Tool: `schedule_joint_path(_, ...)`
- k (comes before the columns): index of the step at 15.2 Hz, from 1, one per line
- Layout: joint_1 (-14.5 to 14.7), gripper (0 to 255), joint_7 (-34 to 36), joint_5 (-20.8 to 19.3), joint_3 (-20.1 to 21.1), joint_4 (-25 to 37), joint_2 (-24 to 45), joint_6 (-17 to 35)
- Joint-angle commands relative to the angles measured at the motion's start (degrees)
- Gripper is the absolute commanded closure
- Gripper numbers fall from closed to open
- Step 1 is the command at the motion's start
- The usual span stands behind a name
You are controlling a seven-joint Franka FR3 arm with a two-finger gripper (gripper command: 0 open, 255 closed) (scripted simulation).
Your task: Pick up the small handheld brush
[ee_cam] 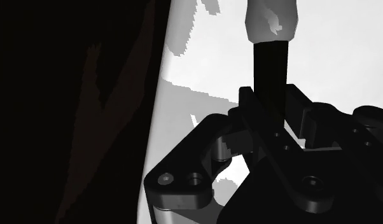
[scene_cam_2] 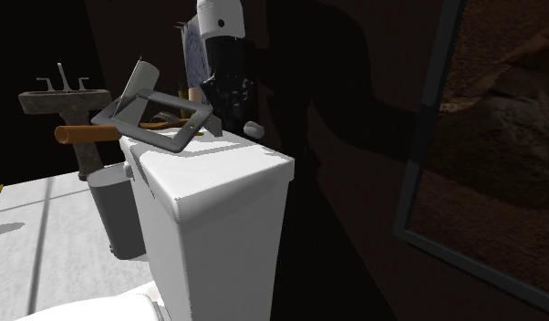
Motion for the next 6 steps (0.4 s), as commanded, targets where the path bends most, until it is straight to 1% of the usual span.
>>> schedule_joint_path(1, -0.02, 255, -0.22, 0.0, -0.03, 1.6, 0.04, -1.57)
schedule_joint_path(4, 0.08, 255, -0.32, -0.07, 0.02, 4.34, 0.37, -3.99)
schedule_joint_path(6, 0.08, 255, -0.33, -0.08, 0.02, 4.47, 0.38, -4.11)
